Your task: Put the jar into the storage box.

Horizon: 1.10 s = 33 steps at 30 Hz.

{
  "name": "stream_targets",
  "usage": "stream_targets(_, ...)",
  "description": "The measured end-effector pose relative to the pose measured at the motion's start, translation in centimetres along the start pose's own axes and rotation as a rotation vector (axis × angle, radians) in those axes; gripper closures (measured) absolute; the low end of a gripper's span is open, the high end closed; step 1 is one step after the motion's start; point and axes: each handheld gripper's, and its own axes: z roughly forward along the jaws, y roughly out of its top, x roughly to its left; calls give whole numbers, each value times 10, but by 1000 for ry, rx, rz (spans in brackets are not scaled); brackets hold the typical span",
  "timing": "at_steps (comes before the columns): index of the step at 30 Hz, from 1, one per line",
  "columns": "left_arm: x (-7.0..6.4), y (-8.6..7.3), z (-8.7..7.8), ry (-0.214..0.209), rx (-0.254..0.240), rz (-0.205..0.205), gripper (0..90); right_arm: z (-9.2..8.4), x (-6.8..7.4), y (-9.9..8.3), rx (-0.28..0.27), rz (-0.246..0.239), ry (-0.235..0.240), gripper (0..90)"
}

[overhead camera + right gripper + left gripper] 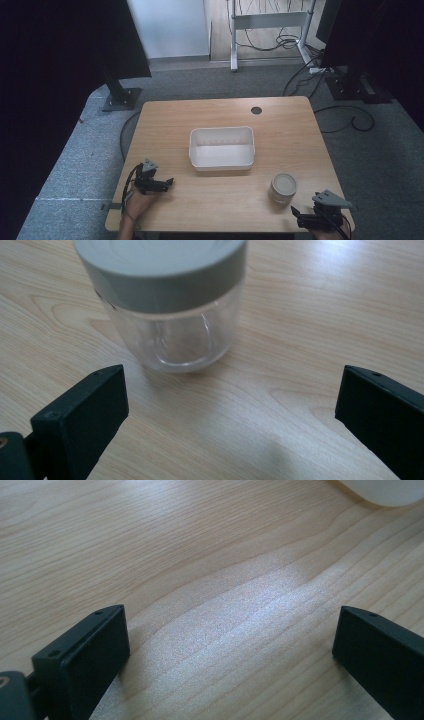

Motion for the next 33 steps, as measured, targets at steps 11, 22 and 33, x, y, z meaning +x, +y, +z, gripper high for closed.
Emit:
stream_targets(11, 0, 0, 0, 0, 0, 0, 15, 5, 6, 13, -21, -23, 26, 0)
stream_targets(22, 0, 0, 0, 0, 0, 0, 14, 16, 13, 27, -24, -50, 49, 0)
stream_targets(33, 0, 0, 0, -1, 1, 0, 14, 30, 17, 34, -16, -53, 63, 0)
